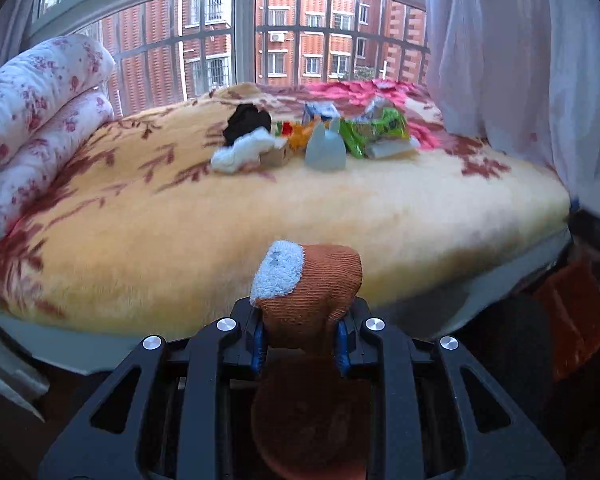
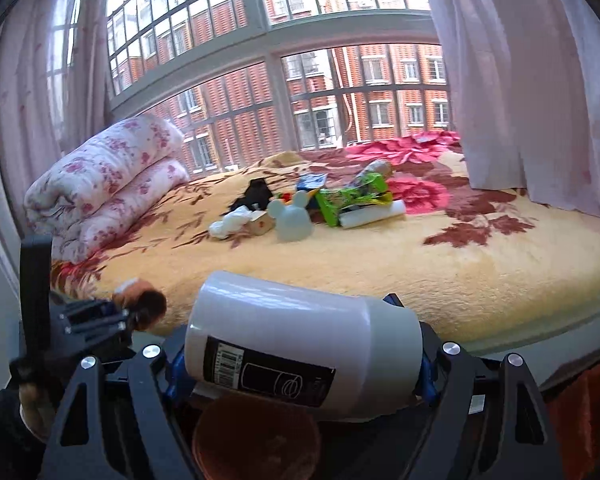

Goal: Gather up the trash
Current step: 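Lower the bottle and sock into the orange bucket and open both grippers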

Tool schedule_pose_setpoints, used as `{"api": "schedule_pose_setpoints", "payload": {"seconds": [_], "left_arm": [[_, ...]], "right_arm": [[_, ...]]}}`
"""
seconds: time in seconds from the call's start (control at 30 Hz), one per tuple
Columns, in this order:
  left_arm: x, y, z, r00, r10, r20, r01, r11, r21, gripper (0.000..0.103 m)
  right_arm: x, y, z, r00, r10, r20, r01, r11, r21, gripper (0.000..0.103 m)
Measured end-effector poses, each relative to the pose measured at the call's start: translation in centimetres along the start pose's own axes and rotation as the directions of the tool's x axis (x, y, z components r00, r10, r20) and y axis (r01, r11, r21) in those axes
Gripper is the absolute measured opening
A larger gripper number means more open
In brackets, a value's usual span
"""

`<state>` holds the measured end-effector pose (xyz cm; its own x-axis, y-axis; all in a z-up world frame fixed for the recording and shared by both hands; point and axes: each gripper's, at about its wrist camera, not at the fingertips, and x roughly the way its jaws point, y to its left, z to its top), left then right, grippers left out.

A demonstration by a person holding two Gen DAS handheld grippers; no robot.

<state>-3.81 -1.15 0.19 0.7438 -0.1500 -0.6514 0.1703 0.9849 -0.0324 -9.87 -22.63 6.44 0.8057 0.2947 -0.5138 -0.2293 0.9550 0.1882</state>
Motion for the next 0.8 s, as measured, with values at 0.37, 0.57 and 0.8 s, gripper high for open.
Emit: {"api": "schedule_pose_setpoints", "payload": {"seconds": [0.37, 0.57, 0.8], "left_arm": [[0.7, 0.6, -6.1, 0.993, 0.022, -0.117, -0.020, 1.000, 0.015, 0.025], [1.5, 1.6, -7.8, 0.984, 0.027, -0.176, -0.025, 1.000, 0.013, 0.025], [2.8, 2.2, -9.2, 0.971, 0.025, -0.237, -0.022, 1.000, 0.013, 0.025]], "right_arm": [[1.0, 2.7, -2.4, 0.996, 0.041, -0.079, -0.044, 0.998, -0.046, 0.080], [2.6, 3.2, -4.6, 0.985, 0.053, -0.164, -0.064, 0.996, -0.062, 0.080], [5.4, 4.1, -7.0, 0.957, 0.089, -0.274, -0.111, 0.992, -0.065, 0.080]]}}
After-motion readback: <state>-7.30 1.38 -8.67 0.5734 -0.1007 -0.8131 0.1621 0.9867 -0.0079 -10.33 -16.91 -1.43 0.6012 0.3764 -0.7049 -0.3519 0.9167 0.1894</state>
